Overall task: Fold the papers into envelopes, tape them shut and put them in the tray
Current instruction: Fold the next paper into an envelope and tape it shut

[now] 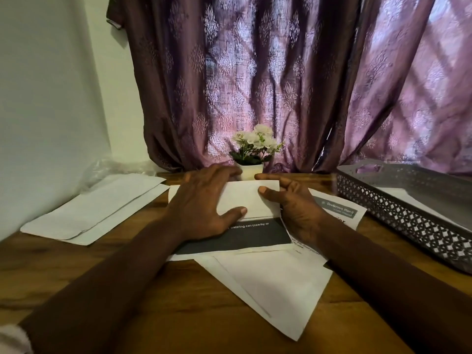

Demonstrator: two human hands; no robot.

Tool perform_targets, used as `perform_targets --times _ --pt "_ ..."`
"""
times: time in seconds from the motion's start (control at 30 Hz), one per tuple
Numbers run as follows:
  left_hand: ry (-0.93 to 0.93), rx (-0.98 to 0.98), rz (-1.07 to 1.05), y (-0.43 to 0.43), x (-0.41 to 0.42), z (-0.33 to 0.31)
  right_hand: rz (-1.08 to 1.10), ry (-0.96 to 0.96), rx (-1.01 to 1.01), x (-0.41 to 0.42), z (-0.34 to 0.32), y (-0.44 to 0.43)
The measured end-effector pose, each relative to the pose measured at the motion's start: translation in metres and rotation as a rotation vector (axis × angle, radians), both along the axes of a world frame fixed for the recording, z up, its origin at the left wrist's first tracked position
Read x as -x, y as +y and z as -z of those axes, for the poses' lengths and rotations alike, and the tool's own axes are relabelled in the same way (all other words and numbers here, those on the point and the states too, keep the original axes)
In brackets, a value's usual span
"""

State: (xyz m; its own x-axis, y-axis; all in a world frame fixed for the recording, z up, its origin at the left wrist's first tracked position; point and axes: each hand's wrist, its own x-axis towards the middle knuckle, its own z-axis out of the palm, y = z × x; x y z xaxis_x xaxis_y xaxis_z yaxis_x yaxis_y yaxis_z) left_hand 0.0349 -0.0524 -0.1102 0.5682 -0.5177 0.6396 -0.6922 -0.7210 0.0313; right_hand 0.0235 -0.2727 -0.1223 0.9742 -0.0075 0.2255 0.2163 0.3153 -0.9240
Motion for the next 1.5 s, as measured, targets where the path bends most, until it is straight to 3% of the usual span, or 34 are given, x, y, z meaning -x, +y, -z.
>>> perform_targets --times 0.1,0.23,0.4,0.5,0.6,0.7,0.77,0.83,0.93,1.03,1.17,1.33,1.43,1.5 --pt "0.002 -0.012 -0.008 0.006 0.0 -0.005 -0.039 0.006 -0.018 0.001 -0.001 0.001" --pt "-0.14 -0.041 -0.021 0.011 -0.005 -0.008 -0.022 0.154 0.052 0.002 -0.007 0.001" --pt "-0.27 -0.039 -0.021 0.008 -0.001 -0.01 -0.12 0.23 -0.039 0.009 -0.012 -0.001" --pt "-0.24 -0.092 0.03 0.004 0.004 -0.009 -0.129 0.173 0.009 0.011 -0.009 0.001" --pt "-0.052 -0.108 0.007 -0.002 0.008 -0.001 -0.042 0.079 0.13 0.01 -0.002 0.001" --pt "0.096 -0.04 0.01 -0.007 0.007 0.004 -0.038 -0.005 0.166 0.008 0.0 0.004" --pt "0.085 0.027 0.002 -0.008 0.004 0.005 -0.045 -0.046 0.185 0.005 0.002 0.006" --pt "0.035 0.071 -0.021 -0.007 0.0 0.007 0.041 -0.144 0.47 0.005 0.004 0.007" --pt "0.091 0.074 -0.083 -0.001 -0.006 0.012 0.297 -0.43 1.139 0.007 0.007 0.014" --pt "0.265 0.043 -0.095 0.004 -0.01 0.014 0.229 -0.571 1.257 0.009 0.006 0.027" --pt "0.309 0.049 -0.331 0.026 -0.019 0.003 0.066 -0.44 1.309 0.008 0.007 0.037" --pt "0.33 0.089 -0.926 0.105 -0.038 -0.002 0.106 -0.493 1.409 0.006 0.006 0.047" --pt "0.432 0.141 -1.026 0.139 -0.045 0.011 0.088 -0.527 1.433 0.005 0.005 0.047" --pt "0.395 0.21 -1.024 0.141 -0.047 0.013 0.08 -0.544 1.434 0.004 0.005 0.044"
